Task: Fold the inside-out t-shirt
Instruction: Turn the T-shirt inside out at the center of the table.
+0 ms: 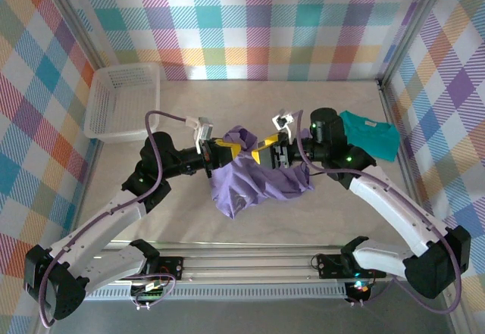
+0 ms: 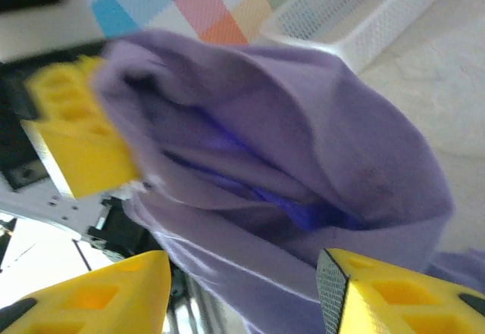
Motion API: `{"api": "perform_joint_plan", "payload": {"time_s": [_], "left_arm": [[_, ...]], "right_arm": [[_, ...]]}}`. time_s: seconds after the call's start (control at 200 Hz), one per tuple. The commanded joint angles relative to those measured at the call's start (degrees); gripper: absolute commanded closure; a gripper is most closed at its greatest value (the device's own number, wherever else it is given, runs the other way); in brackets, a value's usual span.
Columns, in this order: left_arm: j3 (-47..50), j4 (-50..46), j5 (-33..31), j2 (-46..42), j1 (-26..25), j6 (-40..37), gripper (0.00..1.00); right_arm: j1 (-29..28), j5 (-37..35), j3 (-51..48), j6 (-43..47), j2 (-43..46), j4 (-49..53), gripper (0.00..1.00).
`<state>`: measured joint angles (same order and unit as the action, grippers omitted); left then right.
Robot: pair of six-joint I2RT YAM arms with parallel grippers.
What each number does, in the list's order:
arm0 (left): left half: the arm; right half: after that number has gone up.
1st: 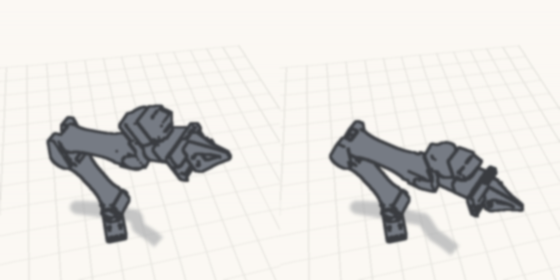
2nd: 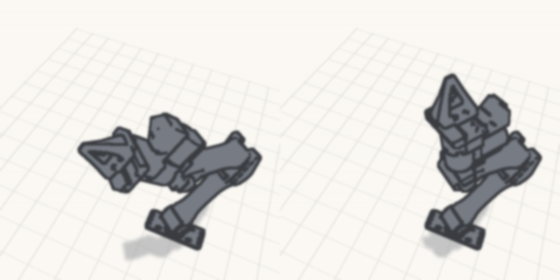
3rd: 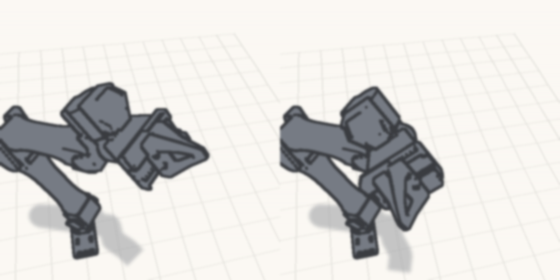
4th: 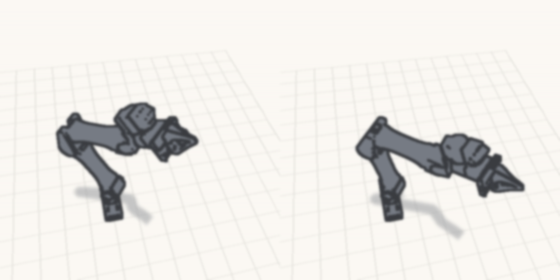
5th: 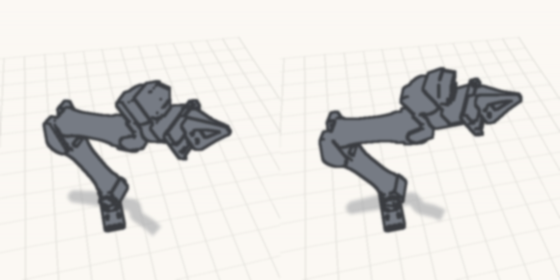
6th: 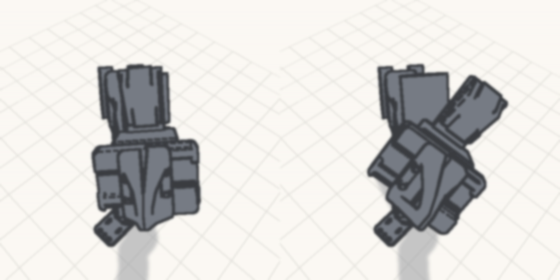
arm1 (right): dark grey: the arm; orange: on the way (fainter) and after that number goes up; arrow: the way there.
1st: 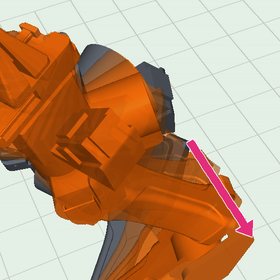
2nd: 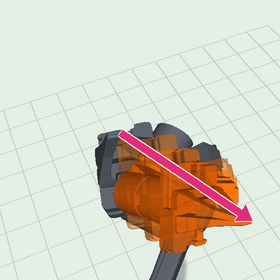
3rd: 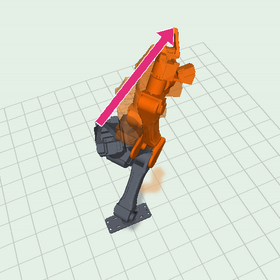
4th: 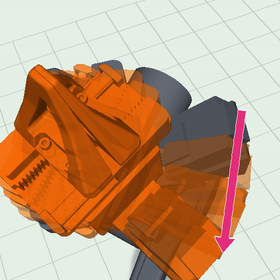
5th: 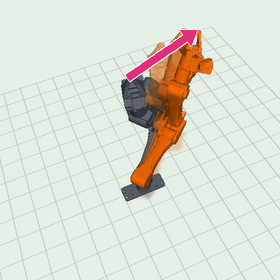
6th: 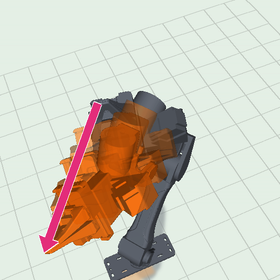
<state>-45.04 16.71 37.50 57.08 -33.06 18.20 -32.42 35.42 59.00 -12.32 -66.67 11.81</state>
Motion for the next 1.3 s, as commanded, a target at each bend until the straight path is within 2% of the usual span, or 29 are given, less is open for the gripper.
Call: {"api": "perform_joint_plan", "payload": {"time_s": [0.0,0.08,0.185,0.225,0.355,0.395,0.44,0.57,0.655,0.735,0.785,0.9,1.075,1.165,1.295], "left_arm": [[0.6,3.3,2.8,-1.1,0.5,-0.9,1.0],[1.0,3.1,2.6,-1.7,0.5,-1.5,1.0],[1.3,2.3,2.3,-2.4,0.5,-2.3,1.0],[1.3,1.5,1.9,-2.7,0.6,-2.7,1.0],[2.3,-1.5,-1.6,-4.7,0.6,-4.8,1.0],[3.0,-2.3,-3.8,-5.5,0.6,-4.9,1.0],[4.0,-3.6,-8.1,-6.7,0.6,-4.8,1.0],[8.6,-5.6,-18.2,-10.0,0.7,-3.6,0.99],[9.1,-7.4,-19.4,-9.8,0.7,-3.6,0.92],[8.7,-8.5,-18.9,-9.5,0.7,-3.1,0.86],[8.1,-10.1,-18.9,-9.5,0.7,-2.9,0.78],[5.5,-16.4,-20.4,-9.8,0.6,-3.2,0.54],[-0.5,-26.8,-29.7,-7.4,-1.0,-7.8,0.21],[-2.5,-29.1,-34.3,-6.0,-3.8,-11.7,0.13],[-5.0,-30.4,-35.2,-4.2,-7.4,-15.6,0.07]], "right_arm": [[0.3,-3.9,0.2,1.4,-4.6,-2.7,0.46],[0.4,-4.5,1.5,-0.9,-7.6,-3.1,0.46],[0.4,-0.3,1.4,-5.2,-10.0,-8.2,0.46],[0.4,0.7,1.4,-6.2,-10.5,-9.4,0.53],[2.3,2.1,-0.6,-7.8,-7.8,-13.3,0.87],[3.5,3.2,-1.8,-7.7,-6.0,-15.0,0.95],[4.7,4.6,-3.1,-7.1,-3.7,-16.6,1.0],[6.5,11.5,-8.3,-8.3,1.6,-28.2,1.0],[6.6,15.8,-8.7,-11.6,0.0,-34.1,1.0],[6.5,16.7,-8.9,-13.2,-1.6,-36.9,1.0],[6.4,16.4,-8.9,-13.5,-2.1,-37.6,1.0],[5.8,15.5,-7.7,-11.6,-3.1,-34.3,1.0],[4.9,18.0,-4.8,-8.5,-4.9,-28.9,1.0],[4.9,19.4,-1.3,-6.2,-6.1,-22.2,1.0],[4.9,19.3,3.7,-1.9,-7.5,-10.7,1.0]]}}
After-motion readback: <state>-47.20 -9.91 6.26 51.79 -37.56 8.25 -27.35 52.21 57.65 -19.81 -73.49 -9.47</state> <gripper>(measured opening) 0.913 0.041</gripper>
